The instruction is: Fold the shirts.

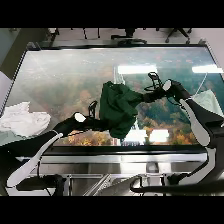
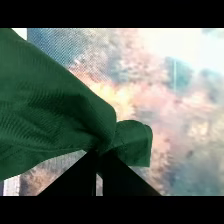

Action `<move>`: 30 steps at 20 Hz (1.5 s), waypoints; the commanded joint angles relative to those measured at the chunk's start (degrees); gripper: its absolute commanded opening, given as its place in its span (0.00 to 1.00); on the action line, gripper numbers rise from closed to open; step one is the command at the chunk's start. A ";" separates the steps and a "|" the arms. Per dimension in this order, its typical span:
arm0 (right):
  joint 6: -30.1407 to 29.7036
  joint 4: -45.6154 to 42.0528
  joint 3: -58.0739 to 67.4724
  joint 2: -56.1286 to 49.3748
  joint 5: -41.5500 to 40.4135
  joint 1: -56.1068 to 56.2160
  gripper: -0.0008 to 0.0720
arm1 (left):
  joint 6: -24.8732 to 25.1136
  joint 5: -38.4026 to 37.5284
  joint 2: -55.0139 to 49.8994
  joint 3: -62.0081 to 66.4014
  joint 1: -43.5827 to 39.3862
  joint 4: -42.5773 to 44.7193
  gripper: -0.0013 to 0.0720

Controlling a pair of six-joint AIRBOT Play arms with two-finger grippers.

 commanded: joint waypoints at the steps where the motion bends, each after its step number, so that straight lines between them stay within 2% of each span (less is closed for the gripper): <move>1: -2.99 1.70 0.42 -0.37 0.92 -0.09 0.04 | 1.16 -3.54 -3.10 4.85 0.11 0.31 0.11; 2: -2.97 1.55 0.44 0.04 1.31 -0.11 0.04 | 1.11 -4.79 -2.73 5.64 0.66 2.38 0.03; 7: -2.93 1.64 0.68 9.70 3.87 -3.56 0.04 | -1.44 -14.12 7.43 6.14 8.48 12.24 0.03; 10: -3.43 4.39 1.38 21.88 3.80 -6.93 0.04 | -1.40 -24.46 18.21 10.73 16.74 13.25 0.03; 13: -6.43 7.34 3.17 36.00 1.14 -7.93 0.04 | -1.44 -31.93 27.96 20.09 23.30 13.14 0.03; 17: -8.44 7.98 6.97 50.77 -2.62 -7.93 0.04 | -1.42 -37.68 37.03 33.75 29.73 13.22 0.03; 21: -8.92 7.93 8.11 59.63 -2.32 -7.93 0.04 | -1.05 -40.65 42.62 41.38 37.22 13.33 0.04; 25: -7.69 7.58 7.96 57.72 5.53 -7.93 0.04 | 0.33 -40.41 41.24 39.56 39.28 13.25 0.04; 28: -6.73 10.32 5.35 50.25 14.01 -7.93 0.04 | 3.39 -40.94 34.71 33.70 34.97 13.25 0.04; 30: -6.78 13.97 0.63 44.94 15.87 -7.91 0.04 | 6.60 -40.28 28.92 28.76 30.64 13.27 0.04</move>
